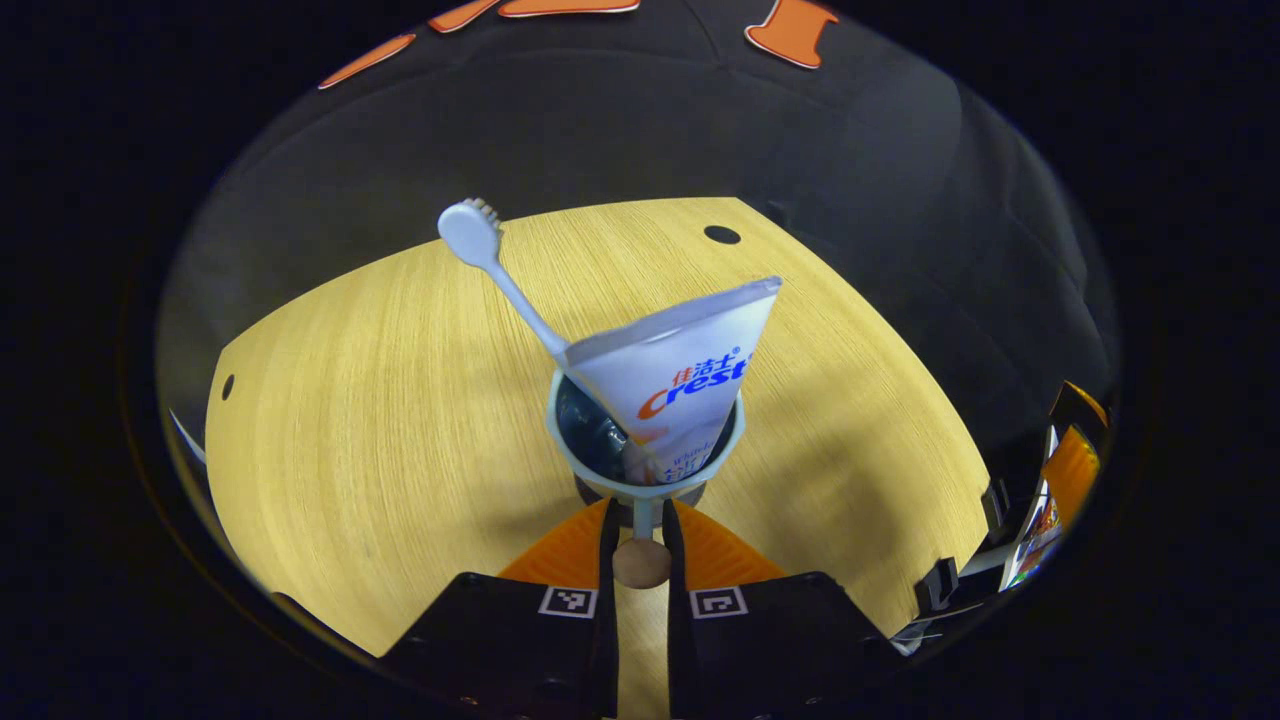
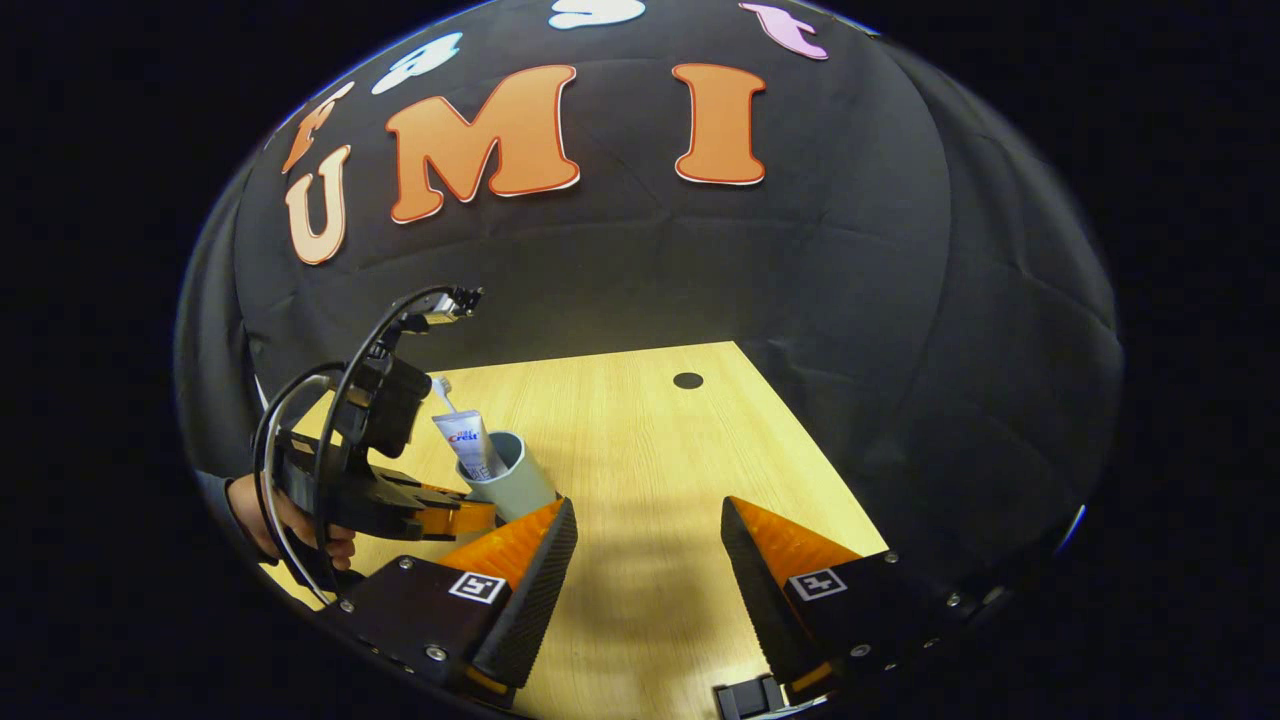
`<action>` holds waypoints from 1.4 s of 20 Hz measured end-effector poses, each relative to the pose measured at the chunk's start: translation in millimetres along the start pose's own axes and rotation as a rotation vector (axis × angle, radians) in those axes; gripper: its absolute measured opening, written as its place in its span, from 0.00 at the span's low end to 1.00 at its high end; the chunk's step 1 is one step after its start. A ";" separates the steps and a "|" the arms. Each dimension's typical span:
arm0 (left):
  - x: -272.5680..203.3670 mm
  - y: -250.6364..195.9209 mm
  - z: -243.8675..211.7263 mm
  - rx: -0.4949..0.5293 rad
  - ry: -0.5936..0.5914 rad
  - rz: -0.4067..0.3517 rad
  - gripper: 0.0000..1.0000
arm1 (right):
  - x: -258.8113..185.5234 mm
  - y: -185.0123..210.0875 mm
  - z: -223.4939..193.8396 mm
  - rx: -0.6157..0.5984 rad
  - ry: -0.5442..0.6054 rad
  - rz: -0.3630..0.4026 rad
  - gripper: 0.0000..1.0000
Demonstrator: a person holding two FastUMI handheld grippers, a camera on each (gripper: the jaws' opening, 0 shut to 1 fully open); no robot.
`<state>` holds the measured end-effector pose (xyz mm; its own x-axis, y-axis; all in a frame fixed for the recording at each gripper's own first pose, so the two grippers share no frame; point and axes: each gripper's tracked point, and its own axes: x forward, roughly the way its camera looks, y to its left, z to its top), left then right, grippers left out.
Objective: Put the toothbrush and toothpaste on the desktop into the cup, then pick up the cup and place it on the coaster on the desktop.
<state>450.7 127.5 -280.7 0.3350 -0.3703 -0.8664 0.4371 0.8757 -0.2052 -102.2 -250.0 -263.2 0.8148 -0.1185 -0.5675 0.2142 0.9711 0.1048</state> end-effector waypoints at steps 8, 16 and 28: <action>-1.3 2.5 -0.5 0.023 0.009 0.019 0.22 | 0.3 -4.3 -2.2 0.026 0.016 -0.004 0.87; -23.0 7.6 3.1 0.062 -0.080 0.015 0.99 | -5.0 3.3 7.6 -0.005 -0.015 0.040 0.87; -179.6 88.8 42.1 -0.012 -0.542 0.352 0.98 | -29.3 79.5 91.4 -0.180 -0.257 0.228 0.90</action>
<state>464.5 258.7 -124.2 0.8320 -0.1617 -0.5307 0.2161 0.9755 0.0416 -59.8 -188.3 -163.7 0.9440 0.0792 -0.3203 -0.0677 0.9966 0.0468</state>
